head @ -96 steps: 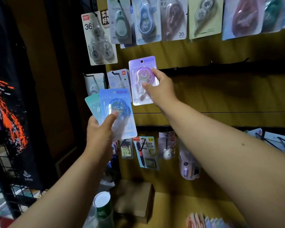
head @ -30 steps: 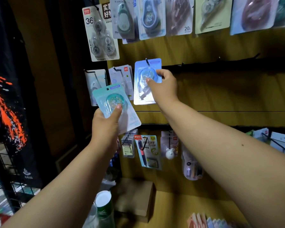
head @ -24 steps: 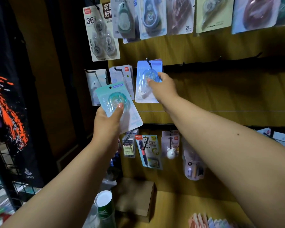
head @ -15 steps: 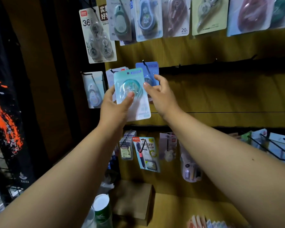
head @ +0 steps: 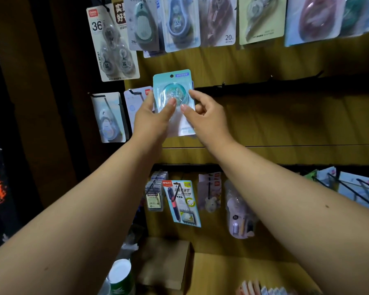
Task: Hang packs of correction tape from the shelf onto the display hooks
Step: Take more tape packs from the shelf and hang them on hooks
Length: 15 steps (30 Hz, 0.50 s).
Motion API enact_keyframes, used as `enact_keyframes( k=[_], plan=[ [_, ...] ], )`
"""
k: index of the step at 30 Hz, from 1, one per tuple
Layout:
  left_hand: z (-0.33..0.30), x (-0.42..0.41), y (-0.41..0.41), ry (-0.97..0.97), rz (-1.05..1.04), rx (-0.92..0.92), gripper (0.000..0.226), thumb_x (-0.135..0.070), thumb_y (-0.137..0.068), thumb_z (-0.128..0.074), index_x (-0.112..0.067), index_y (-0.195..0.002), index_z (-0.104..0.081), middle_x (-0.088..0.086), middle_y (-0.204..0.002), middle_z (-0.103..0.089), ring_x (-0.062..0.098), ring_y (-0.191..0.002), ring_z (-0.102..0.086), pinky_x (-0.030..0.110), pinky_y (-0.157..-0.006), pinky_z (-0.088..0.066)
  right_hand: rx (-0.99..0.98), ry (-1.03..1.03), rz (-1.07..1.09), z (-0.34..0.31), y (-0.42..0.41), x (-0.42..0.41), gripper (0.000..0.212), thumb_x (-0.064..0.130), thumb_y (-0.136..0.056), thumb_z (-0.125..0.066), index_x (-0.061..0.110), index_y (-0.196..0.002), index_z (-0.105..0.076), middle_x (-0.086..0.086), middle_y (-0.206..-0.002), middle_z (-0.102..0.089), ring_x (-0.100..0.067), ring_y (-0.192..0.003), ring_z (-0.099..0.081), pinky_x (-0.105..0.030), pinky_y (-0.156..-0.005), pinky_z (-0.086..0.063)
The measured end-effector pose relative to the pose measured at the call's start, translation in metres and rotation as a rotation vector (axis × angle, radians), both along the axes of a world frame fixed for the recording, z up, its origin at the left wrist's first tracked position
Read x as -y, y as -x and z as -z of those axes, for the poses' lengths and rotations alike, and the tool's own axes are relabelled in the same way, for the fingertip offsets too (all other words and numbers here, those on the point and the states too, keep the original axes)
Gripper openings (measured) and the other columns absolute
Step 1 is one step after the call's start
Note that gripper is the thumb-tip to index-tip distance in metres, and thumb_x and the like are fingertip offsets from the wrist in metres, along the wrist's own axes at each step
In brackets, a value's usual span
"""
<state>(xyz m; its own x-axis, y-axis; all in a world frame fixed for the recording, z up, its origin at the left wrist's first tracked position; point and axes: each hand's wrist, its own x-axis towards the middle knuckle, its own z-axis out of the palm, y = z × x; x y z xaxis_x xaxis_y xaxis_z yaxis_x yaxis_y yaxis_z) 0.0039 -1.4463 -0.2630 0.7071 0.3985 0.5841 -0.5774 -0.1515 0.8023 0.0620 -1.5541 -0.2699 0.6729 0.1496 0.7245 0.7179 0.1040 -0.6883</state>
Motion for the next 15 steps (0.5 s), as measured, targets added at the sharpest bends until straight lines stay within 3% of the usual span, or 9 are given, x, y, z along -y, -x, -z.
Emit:
enact_keyframes(
  k=[4, 8, 10, 12, 14, 15],
  plan=[
    [0.002, -0.001, -0.002, -0.041, -0.036, 0.004, 0.032, -0.022, -0.096, -0.058, -0.029, -0.127, -0.052, -0.006, -0.105, -0.069, 0.0, -0.078, -0.067, 0.014, -0.056, -0.05, 0.03, -0.014, 0.018, 0.005, -0.002, 0.0, 0.044, 0.019, -0.091, -0.063, 0.01, -0.133, -0.053, 0.012, -0.066, -0.042, 0.0, -0.057, -0.045, -0.009, -0.056, -0.042],
    [0.005, 0.001, -0.005, -0.053, -0.091, 0.003, 0.058, -0.02, -0.095, -0.06, -0.022, -0.148, -0.036, -0.007, -0.11, -0.065, 0.003, -0.091, -0.066, 0.014, -0.068, -0.055, 0.021, -0.001, 0.03, 0.012, -0.003, -0.001, 0.043, 0.02, -0.093, -0.06, 0.009, -0.133, -0.053, 0.019, -0.071, -0.047, 0.003, -0.063, -0.05, -0.01, -0.06, -0.043],
    [0.005, 0.0, -0.009, -0.066, -0.107, -0.008, 0.056, -0.019, -0.095, -0.06, -0.021, -0.147, -0.038, -0.014, -0.1, -0.063, 0.001, -0.087, -0.065, 0.013, -0.068, -0.055, -0.007, 0.008, 0.02, 0.011, -0.004, -0.002, 0.043, 0.023, -0.094, -0.058, 0.01, -0.134, -0.053, 0.015, -0.084, -0.06, -0.001, -0.078, -0.059, -0.021, -0.072, -0.052],
    [0.005, -0.003, -0.013, -0.067, -0.127, -0.032, 0.055, -0.021, -0.095, -0.06, -0.021, -0.146, -0.039, -0.009, -0.11, -0.064, 0.006, -0.097, -0.066, 0.023, -0.081, -0.058, -0.048, 0.021, 0.008, 0.011, -0.011, -0.006, 0.045, 0.03, -0.093, -0.057, 0.01, -0.133, -0.054, -0.001, -0.111, -0.068, -0.014, -0.1, -0.065, -0.038, -0.088, -0.056],
    [0.005, -0.005, -0.019, -0.093, -0.151, -0.06, 0.055, -0.025, -0.096, -0.058, -0.022, -0.147, -0.038, -0.005, -0.124, -0.061, 0.015, -0.11, -0.064, 0.036, -0.094, -0.055, -0.08, 0.063, 0.018, 0.009, -0.016, -0.009, 0.056, 0.046, -0.086, -0.053, 0.012, -0.131, -0.057, -0.005, -0.12, -0.067, -0.019, -0.107, -0.065, -0.044, -0.093, -0.053],
    [0.005, -0.004, -0.021, -0.109, -0.155, -0.072, 0.052, -0.026, -0.098, -0.054, -0.024, -0.148, -0.038, -0.009, -0.121, -0.06, 0.015, -0.111, -0.063, 0.037, -0.094, -0.054, -0.09, 0.091, 0.019, 0.008, -0.017, -0.009, 0.063, 0.054, -0.081, -0.05, 0.015, -0.13, -0.058, -0.004, -0.12, -0.067, -0.019, -0.107, -0.065, -0.044, -0.094, -0.053]
  ],
)
